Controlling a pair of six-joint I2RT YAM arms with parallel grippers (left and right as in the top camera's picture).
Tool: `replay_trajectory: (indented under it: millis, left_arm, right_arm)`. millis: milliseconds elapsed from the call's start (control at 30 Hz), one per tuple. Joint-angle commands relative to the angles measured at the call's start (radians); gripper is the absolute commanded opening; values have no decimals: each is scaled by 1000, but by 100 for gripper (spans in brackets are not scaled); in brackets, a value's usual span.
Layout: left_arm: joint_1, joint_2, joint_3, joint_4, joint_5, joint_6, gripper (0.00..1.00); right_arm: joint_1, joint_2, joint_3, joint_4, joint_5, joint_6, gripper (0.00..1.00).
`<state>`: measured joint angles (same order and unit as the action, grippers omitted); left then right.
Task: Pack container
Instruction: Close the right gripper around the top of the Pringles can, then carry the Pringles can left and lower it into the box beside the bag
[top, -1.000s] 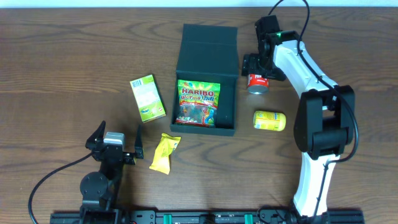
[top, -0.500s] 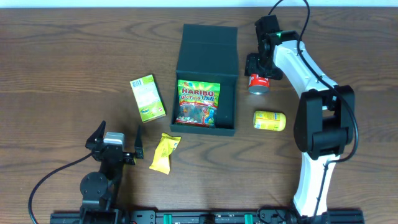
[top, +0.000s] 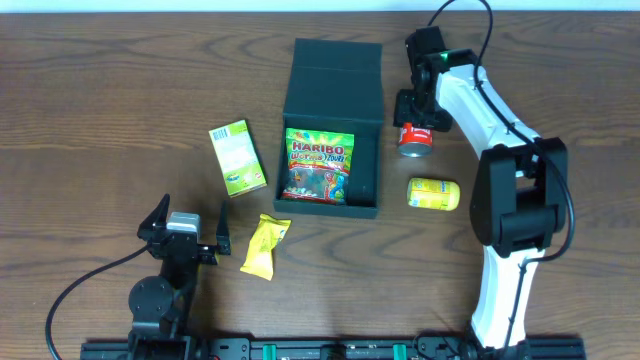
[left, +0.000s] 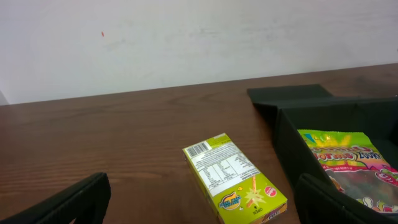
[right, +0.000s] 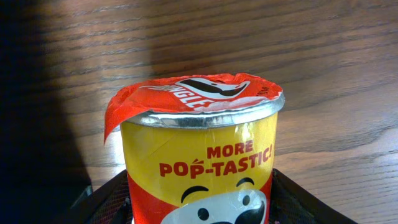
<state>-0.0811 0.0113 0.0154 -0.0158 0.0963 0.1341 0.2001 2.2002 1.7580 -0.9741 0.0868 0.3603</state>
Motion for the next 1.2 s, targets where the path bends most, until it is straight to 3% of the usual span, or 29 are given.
replay_trajectory:
  millis: [0, 600, 1167]
  left_arm:
    - [2, 1, -11, -51, 5, 0, 95]
    - [2, 1, -11, -51, 5, 0, 95]
    - [2, 1, -11, -51, 5, 0, 95]
  right_arm:
    - [21, 3, 5, -9, -8, 6, 63]
    - [55, -185, 5, -111, 31, 6, 64]
    - [221, -278, 5, -201, 27, 61, 64]
